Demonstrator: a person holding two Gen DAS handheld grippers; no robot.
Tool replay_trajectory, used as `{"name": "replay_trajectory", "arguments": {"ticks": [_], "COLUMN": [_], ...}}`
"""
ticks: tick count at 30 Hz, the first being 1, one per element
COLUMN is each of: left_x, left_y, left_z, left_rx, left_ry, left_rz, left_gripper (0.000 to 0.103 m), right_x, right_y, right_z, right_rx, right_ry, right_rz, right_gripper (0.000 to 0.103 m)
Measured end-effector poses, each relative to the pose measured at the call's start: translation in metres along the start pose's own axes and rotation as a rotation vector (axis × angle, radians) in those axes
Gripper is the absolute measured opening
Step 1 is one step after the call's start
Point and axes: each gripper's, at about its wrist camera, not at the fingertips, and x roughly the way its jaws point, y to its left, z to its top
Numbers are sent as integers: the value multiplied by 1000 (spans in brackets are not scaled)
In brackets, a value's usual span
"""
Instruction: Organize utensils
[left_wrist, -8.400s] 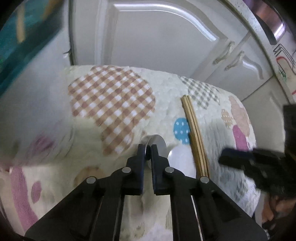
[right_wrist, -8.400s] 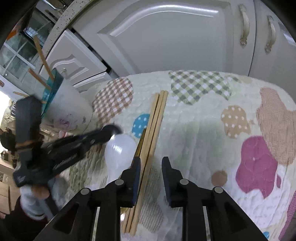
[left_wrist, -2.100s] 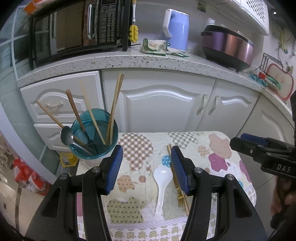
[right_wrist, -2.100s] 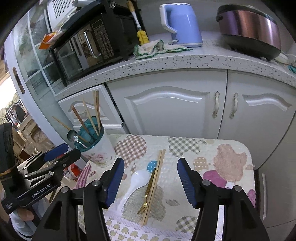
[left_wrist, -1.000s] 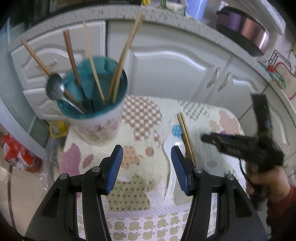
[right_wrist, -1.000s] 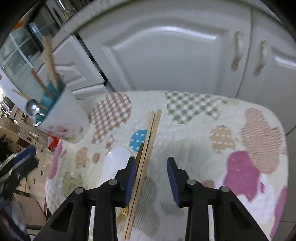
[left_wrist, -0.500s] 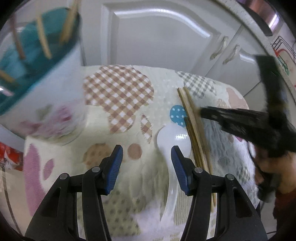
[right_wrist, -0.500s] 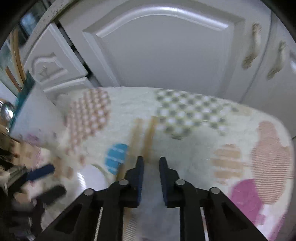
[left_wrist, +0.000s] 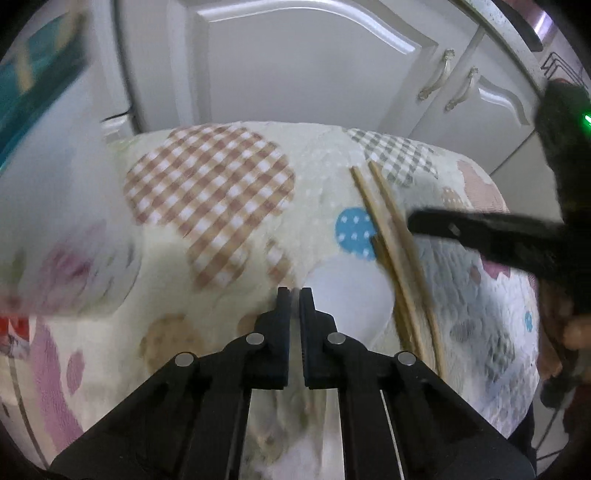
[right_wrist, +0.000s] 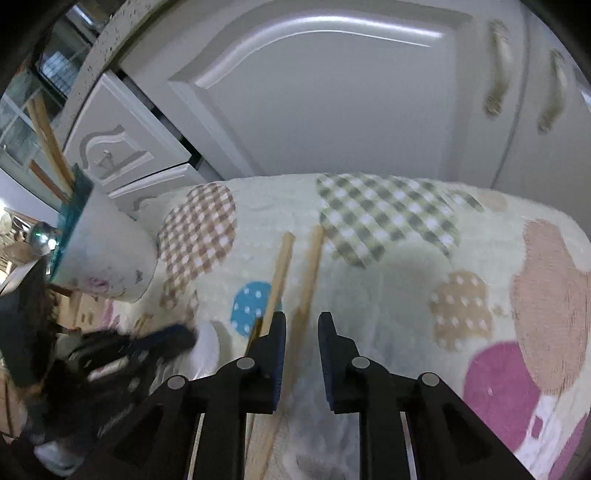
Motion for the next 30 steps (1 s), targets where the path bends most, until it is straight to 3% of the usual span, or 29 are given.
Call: {"name": "replay_trajectory", "arguments": {"ticks": [3,4,8,9,12,16,20,21,23,28,30], "left_x": [-9,-13,-22,-22,-20,-12,2,6,9,3,-3], "left_y": [15,19,30,34,40,24,12,8,1,6,14], "left_z": [-17,-22,-32,-31,-24,-8,9,12,16,-4,-18], "left_rx": [-50,-63,-101,-117,-134,-80,-36,-27,11,10,-30], "left_ry": [11,13,18,20,18,16,3,5,14,10,14], "left_rz": [-3,-8,-31,-53,-116,-130,-93,-89,-80,-71,-64], "left_gripper": [2,2,2,6,36,50,50,48,10,0,0], "right_x": [19,17,14,11,-2,-12,-13,-13,-16,-10,-4], "right_y": [10,12,9,7,-4,-22,-31,-30,-31,-18,-8], "right_z": [5,5,-7,-13,-30,-38,-36,-35,-33,-28,-25], "right_rx": [-21,-32,-45,-43,-50,24,80,83,85,37,2], "right_ry": [33,6,38,48,76,99,88,81,68,37,34], "right_rz": [-49,-55,-38,-30,-40,5,32,33,33,9,-9], "right_gripper": [17,17,7,7,7,9,20,24,32,31,18]}}
